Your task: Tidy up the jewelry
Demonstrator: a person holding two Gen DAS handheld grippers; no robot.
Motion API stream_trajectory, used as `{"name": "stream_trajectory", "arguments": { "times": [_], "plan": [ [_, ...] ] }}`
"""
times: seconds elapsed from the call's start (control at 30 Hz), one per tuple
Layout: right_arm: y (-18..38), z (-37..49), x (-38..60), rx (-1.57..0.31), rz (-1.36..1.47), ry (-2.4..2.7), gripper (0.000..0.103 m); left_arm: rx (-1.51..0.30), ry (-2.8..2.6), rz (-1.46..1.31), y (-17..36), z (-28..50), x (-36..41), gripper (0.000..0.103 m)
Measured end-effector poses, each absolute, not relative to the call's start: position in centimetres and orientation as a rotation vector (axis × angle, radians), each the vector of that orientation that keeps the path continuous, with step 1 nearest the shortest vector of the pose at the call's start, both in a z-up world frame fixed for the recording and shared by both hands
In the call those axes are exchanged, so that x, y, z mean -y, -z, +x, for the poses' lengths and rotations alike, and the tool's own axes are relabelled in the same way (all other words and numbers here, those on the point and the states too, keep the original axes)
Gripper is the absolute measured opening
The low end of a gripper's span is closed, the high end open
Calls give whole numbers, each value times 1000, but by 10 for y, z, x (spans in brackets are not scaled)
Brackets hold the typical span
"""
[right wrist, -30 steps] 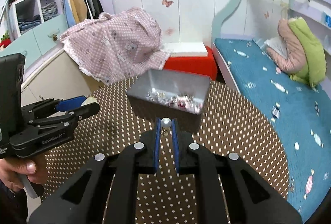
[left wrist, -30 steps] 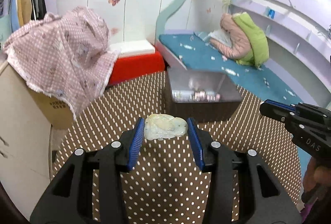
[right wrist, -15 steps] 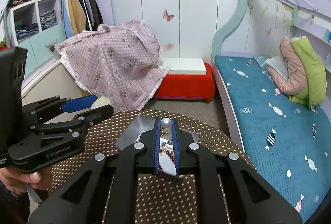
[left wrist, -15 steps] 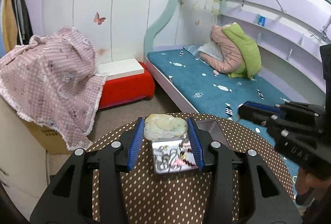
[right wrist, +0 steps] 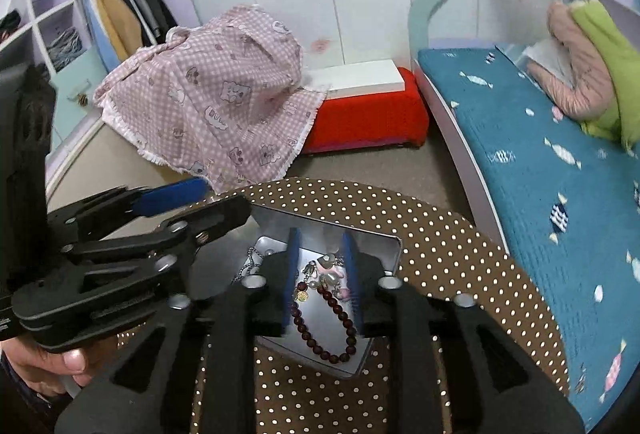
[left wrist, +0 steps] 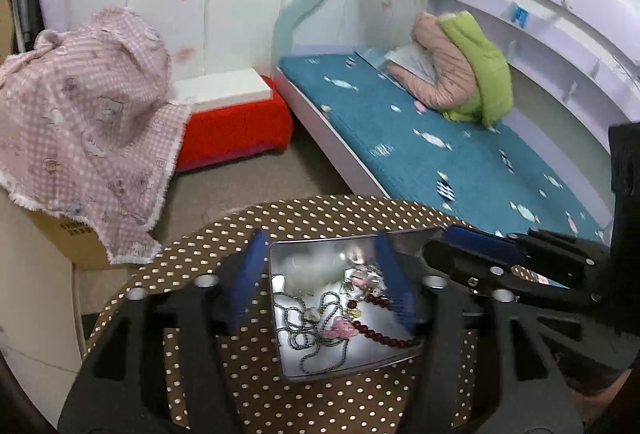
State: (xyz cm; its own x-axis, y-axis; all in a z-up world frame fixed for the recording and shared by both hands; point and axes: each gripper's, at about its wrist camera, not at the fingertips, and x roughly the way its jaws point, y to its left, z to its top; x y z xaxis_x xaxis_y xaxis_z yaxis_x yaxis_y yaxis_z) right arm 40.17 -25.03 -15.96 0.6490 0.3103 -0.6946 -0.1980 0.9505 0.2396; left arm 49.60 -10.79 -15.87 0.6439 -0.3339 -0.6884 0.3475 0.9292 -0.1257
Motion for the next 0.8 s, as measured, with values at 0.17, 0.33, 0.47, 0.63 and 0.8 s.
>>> {"name": "stream_trajectory", "arguments": {
  "times": [0.17,0.33,0.47,0.63,0.8],
  "plan": [
    [148,387,263,-777,178,-238,81,-716,347,-40,141,474,81,95],
    [128,359,265,-725,204,-208,96,-642,250,-22,116,437,59,97],
    [112,332,260,-679,206,-193,96,-567,196,6,95,393,47,98],
    [92,291,255,-615,184,-162,96,-490,160,20,74,338,37,98],
    [75,239,248,-538,169,-105,96,-426,145,32,61,281,25,98]
  ]
}}
